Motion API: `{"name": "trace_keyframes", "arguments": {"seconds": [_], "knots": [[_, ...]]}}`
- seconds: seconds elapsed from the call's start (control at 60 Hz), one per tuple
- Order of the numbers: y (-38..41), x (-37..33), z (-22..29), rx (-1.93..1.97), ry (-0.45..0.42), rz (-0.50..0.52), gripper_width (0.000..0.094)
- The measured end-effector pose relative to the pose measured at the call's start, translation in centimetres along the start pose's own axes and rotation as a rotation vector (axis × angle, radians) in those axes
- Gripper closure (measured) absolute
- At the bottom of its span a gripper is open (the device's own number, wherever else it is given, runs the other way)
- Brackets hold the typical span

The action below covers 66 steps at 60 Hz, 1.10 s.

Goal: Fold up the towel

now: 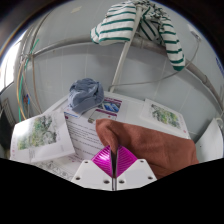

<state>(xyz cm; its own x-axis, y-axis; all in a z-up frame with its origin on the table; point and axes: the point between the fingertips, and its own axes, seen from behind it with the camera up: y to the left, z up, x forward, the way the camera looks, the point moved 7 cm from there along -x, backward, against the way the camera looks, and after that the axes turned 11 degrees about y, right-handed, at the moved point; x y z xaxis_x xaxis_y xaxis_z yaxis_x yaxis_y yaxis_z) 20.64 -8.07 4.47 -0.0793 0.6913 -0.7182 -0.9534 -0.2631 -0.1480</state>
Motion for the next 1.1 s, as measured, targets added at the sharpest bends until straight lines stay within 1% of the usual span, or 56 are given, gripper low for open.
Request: {"name": "trace_keyframes", "arguments": {"seconds": [0.017,0.083,0.117,0.2,0.25,0.4,0.433,0.517,0.583,0.667,0.783,0.85,0.917,0.983,1.033,1.1], "knots": [[0.6,0.5,0.9,0.005,-0.003,0.003,0.091],[-0.6,-0.3,0.2,0.038,-0.001,0.02,0.0913],[-0.4,-0.6,1.2,0.051,-0.001,0.032,0.0913],[-2.4,-3.1,2.1,0.118,-0.031,0.069,0.0912],[-3.1,-4.3,3.2,0.171,-0.052,0.11,0.0908],[-10.8,-8.5,4.7,0.383,-0.099,0.18,0.09],[-12.6,-8.8,3.9,0.416,-0.109,0.188,0.09],[-18.2,-8.9,2.4,0.471,-0.108,0.144,0.0899],[-21.8,-8.0,0.5,0.506,-0.058,0.092,0.09],[-24.4,-5.8,-2.5,0.547,-0.013,0.065,0.0899],[-27.0,-4.2,-4.3,0.573,0.001,0.037,0.0896],[-28.0,-2.8,-5.6,0.579,0.037,0.008,0.0893],[-28.7,-2.1,-5.9,0.562,0.019,0.001,0.088],[-28.9,-2.0,-6.0,0.562,0.02,-0.009,0.0811],[-29.3,-2.3,-6.0,0.562,0.03,-0.038,0.0705],[-30.1,-3.8,-6.3,0.56,0.057,-0.109,0.0359]]}}
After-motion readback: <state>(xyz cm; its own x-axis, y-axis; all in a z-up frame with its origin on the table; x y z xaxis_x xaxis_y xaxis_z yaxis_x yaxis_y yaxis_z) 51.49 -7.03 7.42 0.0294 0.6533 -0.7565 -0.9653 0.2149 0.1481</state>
